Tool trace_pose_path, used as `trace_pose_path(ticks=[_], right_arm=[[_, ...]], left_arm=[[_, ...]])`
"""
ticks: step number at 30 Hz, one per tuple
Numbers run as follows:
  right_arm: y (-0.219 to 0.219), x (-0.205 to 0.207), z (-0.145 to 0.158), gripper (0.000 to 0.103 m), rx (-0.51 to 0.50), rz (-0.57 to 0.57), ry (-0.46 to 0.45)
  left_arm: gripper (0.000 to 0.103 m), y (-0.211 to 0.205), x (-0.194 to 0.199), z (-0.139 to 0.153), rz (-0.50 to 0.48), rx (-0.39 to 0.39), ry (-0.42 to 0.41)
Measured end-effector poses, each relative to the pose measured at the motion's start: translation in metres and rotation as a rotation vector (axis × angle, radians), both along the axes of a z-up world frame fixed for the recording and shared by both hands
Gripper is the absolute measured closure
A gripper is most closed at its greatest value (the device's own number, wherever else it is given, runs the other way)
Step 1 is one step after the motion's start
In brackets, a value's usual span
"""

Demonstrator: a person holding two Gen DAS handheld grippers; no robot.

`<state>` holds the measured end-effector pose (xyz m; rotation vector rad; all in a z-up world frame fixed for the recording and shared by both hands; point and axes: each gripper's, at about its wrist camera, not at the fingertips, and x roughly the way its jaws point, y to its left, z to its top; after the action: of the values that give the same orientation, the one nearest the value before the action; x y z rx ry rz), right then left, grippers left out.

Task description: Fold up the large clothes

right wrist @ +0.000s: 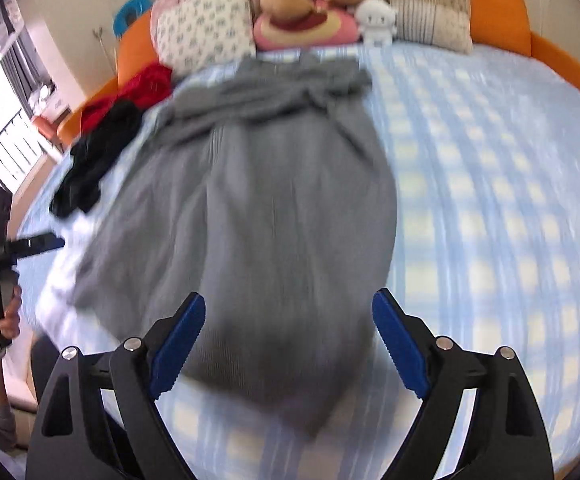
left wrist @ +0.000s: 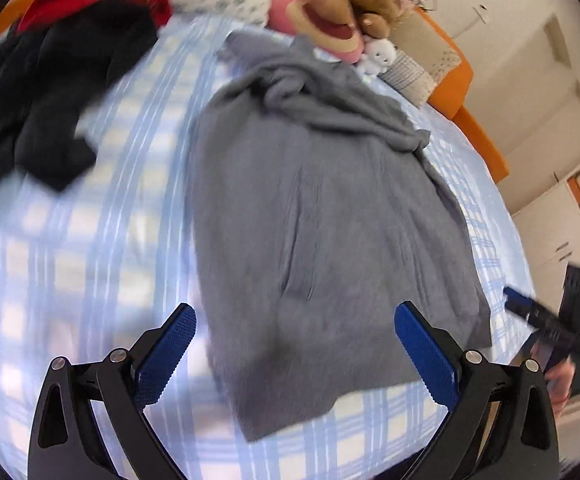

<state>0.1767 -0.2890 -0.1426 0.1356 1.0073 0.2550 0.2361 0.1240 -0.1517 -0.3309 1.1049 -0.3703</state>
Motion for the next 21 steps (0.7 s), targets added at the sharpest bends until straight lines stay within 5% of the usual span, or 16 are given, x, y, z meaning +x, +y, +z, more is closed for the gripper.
trace_pose_path(ticks=[5, 10, 17, 21], right_arm=[[-0.007, -0.014, -0.02, 0.018, 0.096, -0.018, 0.077], [-0.023, -0.006, -0.03, 0.017, 0.281, -0.025, 0.163], [-0.033, 0.007, -0.042, 0.017, 0.373, -0.058, 0.251], [-0.028, 0.007, -0.041, 0.018, 0.231, -0.103, 0.256]], left_arm=[[0.002, 0.014, -0.007, -0.026, 0.076, -0.076, 0.063], [0.002, 0.011, -0.007, -0.035, 0.042, -0.226, 0.095], [0.002, -0.005, -0.003, -0.046, 0.045, -0.053, 0.111], [0.002, -0.015, -0.001, -0.052, 0.003, -0.048, 0.128]])
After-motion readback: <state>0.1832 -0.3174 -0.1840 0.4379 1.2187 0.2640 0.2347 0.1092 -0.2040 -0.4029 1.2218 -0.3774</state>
